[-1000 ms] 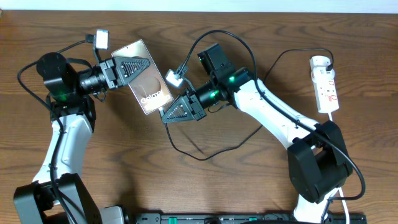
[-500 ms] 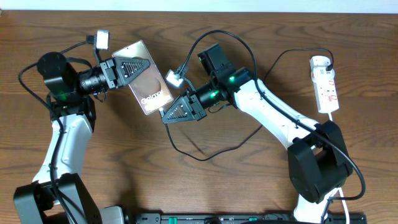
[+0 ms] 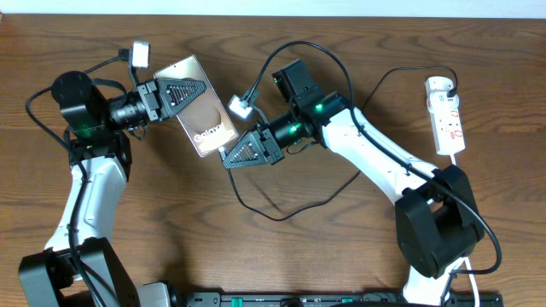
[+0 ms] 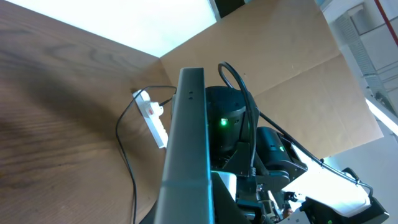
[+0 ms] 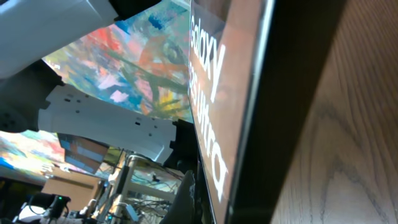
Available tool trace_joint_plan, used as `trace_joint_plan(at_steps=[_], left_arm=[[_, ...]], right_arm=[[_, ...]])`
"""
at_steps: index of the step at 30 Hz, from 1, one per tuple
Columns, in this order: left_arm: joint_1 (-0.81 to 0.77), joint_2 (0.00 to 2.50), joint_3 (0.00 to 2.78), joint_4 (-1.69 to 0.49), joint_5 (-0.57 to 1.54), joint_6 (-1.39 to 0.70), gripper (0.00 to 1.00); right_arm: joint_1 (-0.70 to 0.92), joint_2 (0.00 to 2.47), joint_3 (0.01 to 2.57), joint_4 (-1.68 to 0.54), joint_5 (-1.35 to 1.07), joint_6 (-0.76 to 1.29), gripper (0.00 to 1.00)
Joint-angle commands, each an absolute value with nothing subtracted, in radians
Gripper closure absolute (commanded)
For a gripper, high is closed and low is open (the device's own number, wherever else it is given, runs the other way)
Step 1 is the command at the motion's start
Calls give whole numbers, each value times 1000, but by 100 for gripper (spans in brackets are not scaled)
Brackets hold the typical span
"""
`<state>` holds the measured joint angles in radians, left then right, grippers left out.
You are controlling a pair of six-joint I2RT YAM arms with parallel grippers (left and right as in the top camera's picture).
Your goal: Plug charger to phone and switch on socket
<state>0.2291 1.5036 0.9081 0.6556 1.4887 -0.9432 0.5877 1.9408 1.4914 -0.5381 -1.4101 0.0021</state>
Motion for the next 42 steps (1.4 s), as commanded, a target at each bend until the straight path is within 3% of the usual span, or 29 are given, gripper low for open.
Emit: trace_joint_plan(at_steps=[1,28,42], left_arm=[[216,1498,898,656,1572,-901,92],[218,1498,898,663,1571,-901,93],[303,1498,900,698,1571,-982,93]], right_arm=[[561,1935,1516,-520,-1496,23,99],[543,1935,1516,-524,-1496,29,99],[602,1935,1515,-658,-1412,-69,99]])
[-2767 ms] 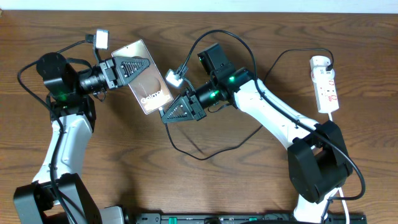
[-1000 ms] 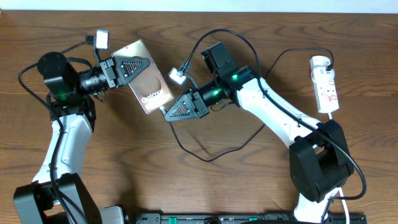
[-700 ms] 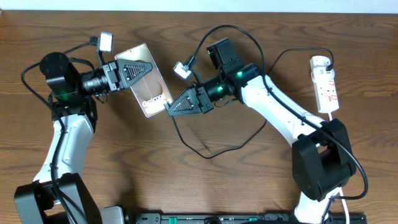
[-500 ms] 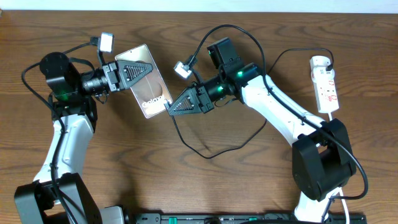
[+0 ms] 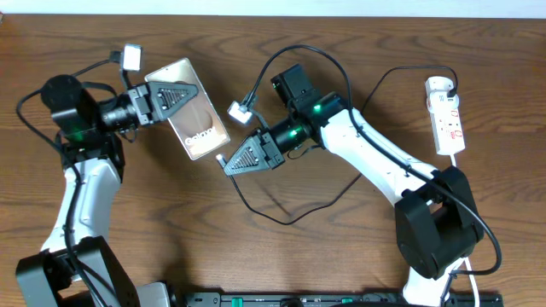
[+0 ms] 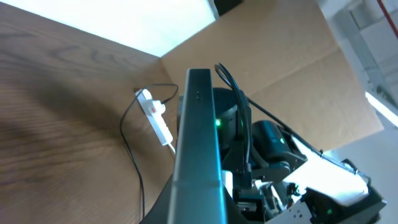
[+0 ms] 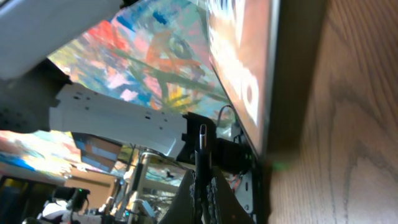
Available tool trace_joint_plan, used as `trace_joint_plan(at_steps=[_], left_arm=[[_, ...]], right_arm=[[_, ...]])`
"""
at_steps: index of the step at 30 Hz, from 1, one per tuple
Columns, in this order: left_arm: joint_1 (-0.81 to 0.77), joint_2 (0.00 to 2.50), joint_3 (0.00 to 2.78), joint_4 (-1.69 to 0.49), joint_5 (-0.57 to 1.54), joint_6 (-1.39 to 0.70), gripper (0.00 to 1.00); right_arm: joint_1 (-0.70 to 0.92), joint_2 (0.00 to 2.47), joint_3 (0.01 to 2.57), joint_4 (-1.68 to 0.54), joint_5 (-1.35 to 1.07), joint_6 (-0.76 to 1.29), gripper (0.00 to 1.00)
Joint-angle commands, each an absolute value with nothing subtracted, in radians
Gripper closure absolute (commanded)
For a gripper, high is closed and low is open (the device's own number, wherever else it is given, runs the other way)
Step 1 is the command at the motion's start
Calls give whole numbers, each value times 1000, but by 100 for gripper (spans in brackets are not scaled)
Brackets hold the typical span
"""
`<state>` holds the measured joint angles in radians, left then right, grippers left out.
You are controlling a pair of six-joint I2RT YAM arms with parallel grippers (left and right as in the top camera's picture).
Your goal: Plug charger to phone and switch on socket
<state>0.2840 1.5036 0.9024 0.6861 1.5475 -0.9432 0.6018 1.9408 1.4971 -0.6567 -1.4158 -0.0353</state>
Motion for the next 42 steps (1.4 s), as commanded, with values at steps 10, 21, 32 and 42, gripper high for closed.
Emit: trace_joint_plan(at_steps=[10,21,32,42], left_arm=[[241,1498,900,702,1571,-969,92],[224,1498,900,702,1572,-963,93],[224,1498,900,702,1571,-962,92],[224,1498,900,702,1571,-962,93]], right_arm=[[604,1935,1515,-654,-1397,-69,99],[601,1935,1515,-654,-1397,-69,99],[585,1935,1515,-654,-1397,-69,99],[573,1935,1515,-654,-1397,-69,99]])
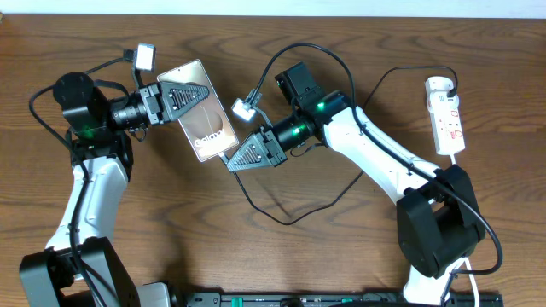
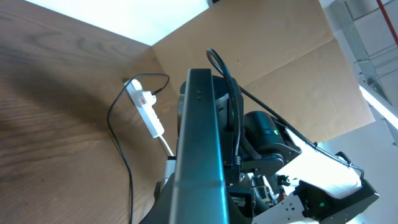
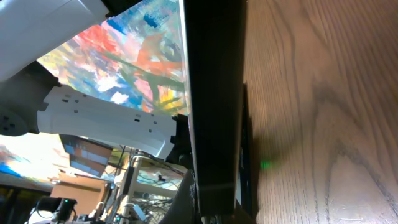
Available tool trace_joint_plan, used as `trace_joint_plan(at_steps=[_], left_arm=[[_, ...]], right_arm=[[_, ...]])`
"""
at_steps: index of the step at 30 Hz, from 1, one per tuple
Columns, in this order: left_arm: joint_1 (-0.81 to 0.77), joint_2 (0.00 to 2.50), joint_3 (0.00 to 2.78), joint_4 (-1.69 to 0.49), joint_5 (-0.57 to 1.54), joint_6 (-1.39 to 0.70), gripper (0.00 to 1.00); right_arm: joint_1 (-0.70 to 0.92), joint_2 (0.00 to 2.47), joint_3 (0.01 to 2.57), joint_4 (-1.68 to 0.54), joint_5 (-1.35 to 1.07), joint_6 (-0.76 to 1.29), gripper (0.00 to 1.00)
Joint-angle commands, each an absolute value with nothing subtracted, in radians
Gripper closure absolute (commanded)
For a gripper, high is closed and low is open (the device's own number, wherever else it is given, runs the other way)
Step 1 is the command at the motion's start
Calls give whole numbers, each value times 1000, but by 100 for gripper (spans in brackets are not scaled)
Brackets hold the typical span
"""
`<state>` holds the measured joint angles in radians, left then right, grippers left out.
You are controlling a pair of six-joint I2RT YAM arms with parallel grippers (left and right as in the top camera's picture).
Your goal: Plug charger to phone and switch on socket
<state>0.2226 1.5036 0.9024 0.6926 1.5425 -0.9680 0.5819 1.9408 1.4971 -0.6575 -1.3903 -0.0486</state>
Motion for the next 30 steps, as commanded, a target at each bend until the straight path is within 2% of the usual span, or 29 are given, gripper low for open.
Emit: trace_joint_plan(at_steps=[1,30], left_arm=[[224,1498,900,702,1571,-962,93],[223,1498,900,702,1571,-918,92]], right_arm=[[573,1935,1515,-654,-1397,-69,99],[575,1935,1515,-504,-1398,64,99]])
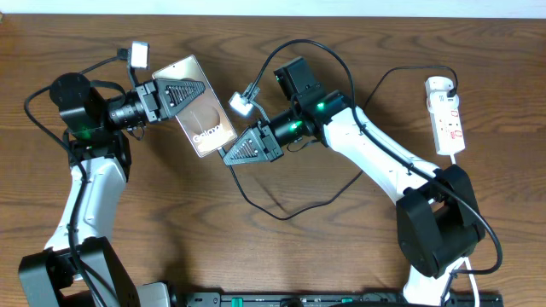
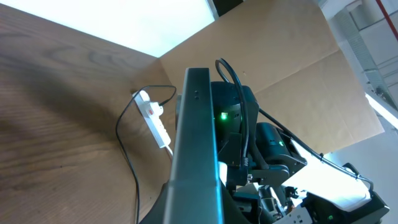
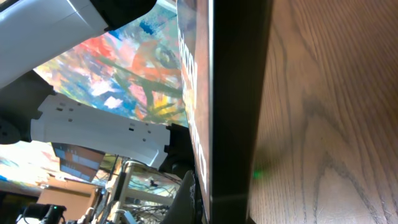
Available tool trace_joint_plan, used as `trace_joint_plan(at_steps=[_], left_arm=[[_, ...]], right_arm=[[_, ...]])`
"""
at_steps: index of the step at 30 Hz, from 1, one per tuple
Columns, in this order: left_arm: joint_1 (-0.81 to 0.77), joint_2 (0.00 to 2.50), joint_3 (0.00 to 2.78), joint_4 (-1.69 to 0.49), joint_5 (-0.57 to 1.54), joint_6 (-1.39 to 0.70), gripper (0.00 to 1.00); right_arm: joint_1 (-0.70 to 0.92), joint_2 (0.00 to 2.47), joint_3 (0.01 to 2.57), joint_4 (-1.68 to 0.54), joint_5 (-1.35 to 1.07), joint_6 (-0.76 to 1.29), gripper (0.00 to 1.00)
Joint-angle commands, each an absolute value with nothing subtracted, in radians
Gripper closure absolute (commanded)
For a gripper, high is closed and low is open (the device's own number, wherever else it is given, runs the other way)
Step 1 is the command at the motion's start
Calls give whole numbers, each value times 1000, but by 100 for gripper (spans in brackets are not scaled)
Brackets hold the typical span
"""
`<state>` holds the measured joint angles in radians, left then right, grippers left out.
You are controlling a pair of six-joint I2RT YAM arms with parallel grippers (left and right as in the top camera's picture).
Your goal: Plug charger to phone and switch on socket
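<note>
My left gripper (image 1: 182, 90) is shut on a Galaxy phone (image 1: 205, 112), holding it tilted above the table. The left wrist view shows the phone (image 2: 196, 143) edge-on. My right gripper (image 1: 232, 153) is shut on the charger plug right at the phone's lower end. In the right wrist view the dark phone edge (image 3: 233, 93) fills the middle and hides the plug tip. I cannot tell whether the plug sits in the port. The black cable (image 1: 281, 213) trails from the gripper. The white socket strip (image 1: 447, 116) lies at the far right, also seen as the strip (image 2: 155, 119).
The cable loops across the table's middle and up behind the right arm (image 1: 375, 149). A second cable runs from the socket strip toward the table's right front. A white camera cable end (image 1: 139, 55) sticks up by the left wrist.
My right gripper has shifted slightly left and up, closer against the phone's lower end. The phone has shifted a little up and left. Both grips are unchanged.
First the plug was at the phone's lower end, with the phone held by my left gripper. Then the phone stood further left with a gap to the plug, which showed between my right fingers. After that the two were close again, and now they meet.
</note>
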<state>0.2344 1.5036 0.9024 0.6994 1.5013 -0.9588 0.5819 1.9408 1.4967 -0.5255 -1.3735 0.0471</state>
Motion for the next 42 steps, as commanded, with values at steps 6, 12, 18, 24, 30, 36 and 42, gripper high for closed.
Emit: trace_joint_plan(at_steps=[6,12,18,24,30,36,42], left_arm=[[223,1498,900,702,1572,-916,92],[223,1498,900,702,1572,-916,92],[223,1498,900,702,1571,-916,93],[227,1498,900,702,1571,-917,93],[266,1498,900,701,1571,-918,93],[304,1498,900,701,1562,-913,93],[369,1498,899,679,1517,-909,93]], right_arm=[[574,1935,1515,-451,-1398,107,99],[566,1935,1515,-384,-1398,169,99],[566,1935,1515,-384,-1398,168,99],[566,1935,1515,-385,-1398,168,75],[566,1935,1515,-385,-1398,168,1],[566,1935,1515,-385,-1383,168,1],[565,1935,1515,-421,-1287,168,1]])
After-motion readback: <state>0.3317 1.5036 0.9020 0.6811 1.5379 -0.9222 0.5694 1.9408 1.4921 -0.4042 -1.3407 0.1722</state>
